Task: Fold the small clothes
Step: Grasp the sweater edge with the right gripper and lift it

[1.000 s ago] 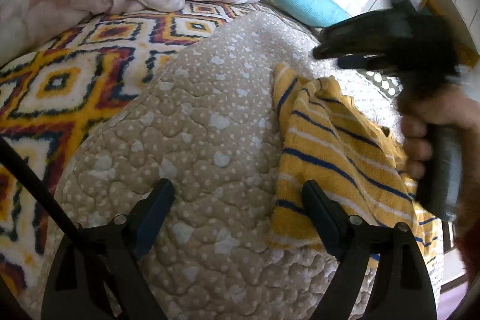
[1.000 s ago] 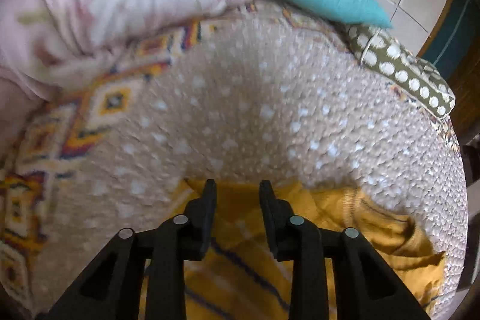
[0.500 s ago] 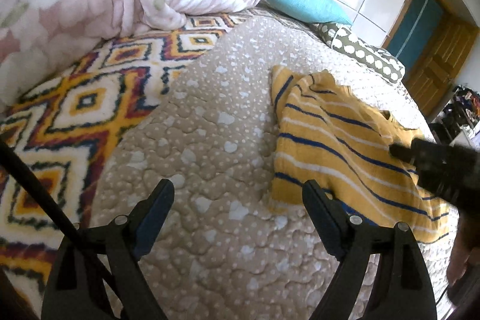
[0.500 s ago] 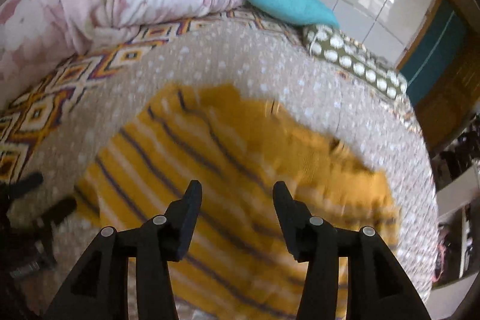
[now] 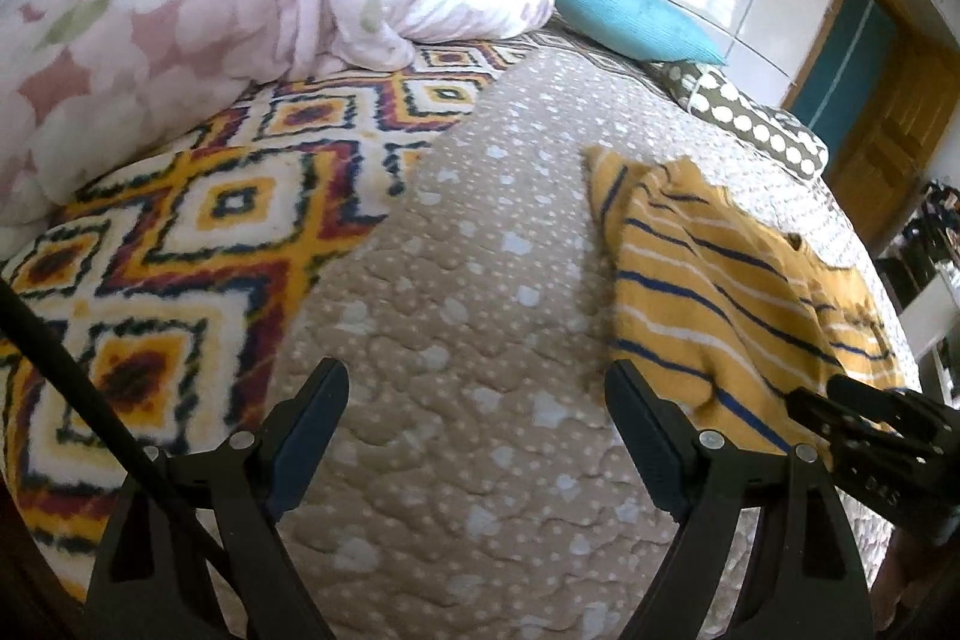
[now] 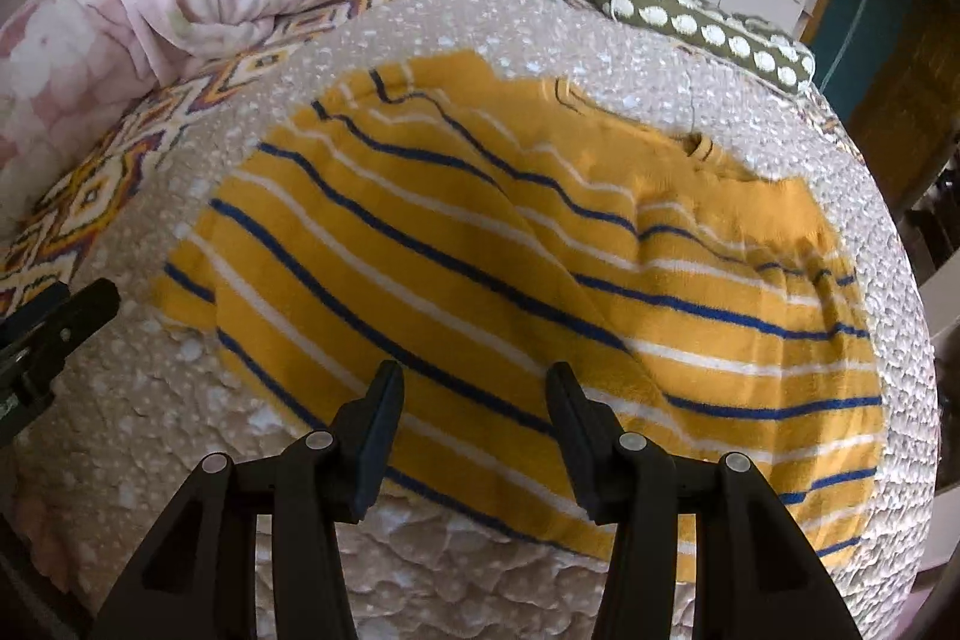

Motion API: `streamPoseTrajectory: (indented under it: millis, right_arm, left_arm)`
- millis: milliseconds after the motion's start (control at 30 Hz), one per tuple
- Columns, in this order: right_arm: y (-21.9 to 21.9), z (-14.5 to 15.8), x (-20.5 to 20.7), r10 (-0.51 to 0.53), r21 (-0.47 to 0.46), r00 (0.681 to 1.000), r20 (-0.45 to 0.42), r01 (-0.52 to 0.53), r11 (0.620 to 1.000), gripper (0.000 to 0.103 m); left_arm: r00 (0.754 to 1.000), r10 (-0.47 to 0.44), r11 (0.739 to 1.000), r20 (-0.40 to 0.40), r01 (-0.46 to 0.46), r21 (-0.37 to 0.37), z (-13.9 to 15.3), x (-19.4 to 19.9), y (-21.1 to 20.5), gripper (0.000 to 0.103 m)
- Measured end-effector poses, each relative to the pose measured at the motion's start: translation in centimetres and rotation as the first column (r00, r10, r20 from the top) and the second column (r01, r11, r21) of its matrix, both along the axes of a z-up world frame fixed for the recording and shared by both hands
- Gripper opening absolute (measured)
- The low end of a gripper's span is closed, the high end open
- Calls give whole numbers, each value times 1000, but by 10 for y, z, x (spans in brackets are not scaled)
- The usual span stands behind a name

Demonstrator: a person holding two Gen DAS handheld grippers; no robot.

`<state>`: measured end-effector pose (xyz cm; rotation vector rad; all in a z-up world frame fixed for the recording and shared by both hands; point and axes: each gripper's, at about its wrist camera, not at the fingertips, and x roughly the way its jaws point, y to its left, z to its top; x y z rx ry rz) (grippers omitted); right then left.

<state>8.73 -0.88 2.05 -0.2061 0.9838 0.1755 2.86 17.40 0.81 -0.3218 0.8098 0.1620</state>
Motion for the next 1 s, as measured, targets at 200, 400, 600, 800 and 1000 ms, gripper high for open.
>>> streamPoseTrajectory:
  millis: [200,400,600,800,1000]
  right_arm:
    - [39,4,-15,127,-24,990,64,-126,992,54]
    - [95,-18,-23,288,-156,955,66,-275,949,59]
    - [138,-43,-19,361,-469,921,147,-256,845,61]
    - [156,-58,12,333,-507,932,143,-220,834,36]
    - [119,-12,25,210,-281,962,177,-156,947,16]
  left_arm:
    - [989,150,988,10,-150,-29,5,-3,47,86]
    - [969,247,966,-2,-246,-84,2,-10,84,86]
    - [971,241,969,-3,-240,-65,0,-11,85,86]
    - [965,262,961,-26,-263,-88,-6,-10,90,86]
    - [973,231,968,-15,-232,-93,-3,-4,76,86]
